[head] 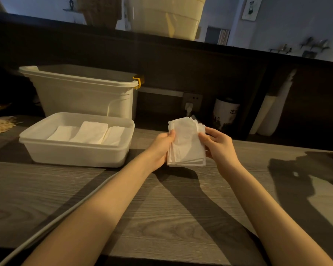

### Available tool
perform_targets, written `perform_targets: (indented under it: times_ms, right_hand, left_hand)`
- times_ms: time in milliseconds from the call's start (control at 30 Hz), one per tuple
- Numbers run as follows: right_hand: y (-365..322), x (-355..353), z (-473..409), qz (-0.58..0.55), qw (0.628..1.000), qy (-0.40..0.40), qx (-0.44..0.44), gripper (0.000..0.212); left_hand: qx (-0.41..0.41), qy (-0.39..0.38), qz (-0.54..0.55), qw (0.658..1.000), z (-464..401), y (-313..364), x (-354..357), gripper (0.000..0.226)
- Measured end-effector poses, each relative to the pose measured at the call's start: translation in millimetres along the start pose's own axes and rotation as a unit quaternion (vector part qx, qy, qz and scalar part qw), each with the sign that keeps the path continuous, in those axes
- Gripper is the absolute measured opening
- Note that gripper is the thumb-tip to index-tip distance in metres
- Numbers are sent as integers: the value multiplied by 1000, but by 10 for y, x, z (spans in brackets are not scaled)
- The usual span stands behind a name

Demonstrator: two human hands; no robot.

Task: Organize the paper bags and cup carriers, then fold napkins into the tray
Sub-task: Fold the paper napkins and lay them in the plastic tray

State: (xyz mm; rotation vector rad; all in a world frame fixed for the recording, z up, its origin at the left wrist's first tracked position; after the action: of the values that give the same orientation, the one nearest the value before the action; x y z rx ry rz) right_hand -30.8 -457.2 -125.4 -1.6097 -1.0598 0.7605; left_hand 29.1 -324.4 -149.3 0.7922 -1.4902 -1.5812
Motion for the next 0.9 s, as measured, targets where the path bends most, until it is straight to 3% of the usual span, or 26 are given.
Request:
perform_targets:
  times_ms: [100, 233, 367, 433, 533, 733, 900]
  right_hand:
    - [-34, -75, -1, -12, 999, 35, -14, 31]
    - [-232, -264, 3, -21, 985, 137, -102, 23]
    - [-224, -191, -30, -140, 985, 82, -63, 29]
    - [-162, -95, -16, -89, 994, 48, -48, 29]
    - [-44, -4, 13, 18, 998, 35, -46, 33]
    - [60, -41, -6, 62, 995, 74, -26, 38]
    - [-3, -14, 24, 64, 993, 89, -45, 37]
  left_hand:
    - [-11, 3, 18, 1000, -14, -9, -28, 36]
    - [-28, 32, 3, 999, -22, -47, -90, 33]
    - [-84, 60, 0, 995, 17, -82, -104, 17]
    - [-98, 53, -10, 994, 14, -91, -85, 23]
    - [-55, -5, -6, 998, -2, -63, 15, 35]
    - [-28, -69, 0, 997, -17, -57, 150, 50]
    - [-13, -10, -55, 998, -8, -64, 55, 38]
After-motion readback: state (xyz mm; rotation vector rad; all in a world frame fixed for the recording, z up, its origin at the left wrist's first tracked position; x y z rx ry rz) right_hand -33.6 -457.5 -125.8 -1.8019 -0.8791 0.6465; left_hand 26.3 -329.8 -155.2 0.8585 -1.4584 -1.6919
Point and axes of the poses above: each hand's wrist, its own z-axis away from the middle knuckle, its own x-axis out of the palm, y = z × x, the point moved 6 cm from there along -z, towards the middle knuckle, and after that the axes turned 10 degrees about -z, right-handed, at the moved point
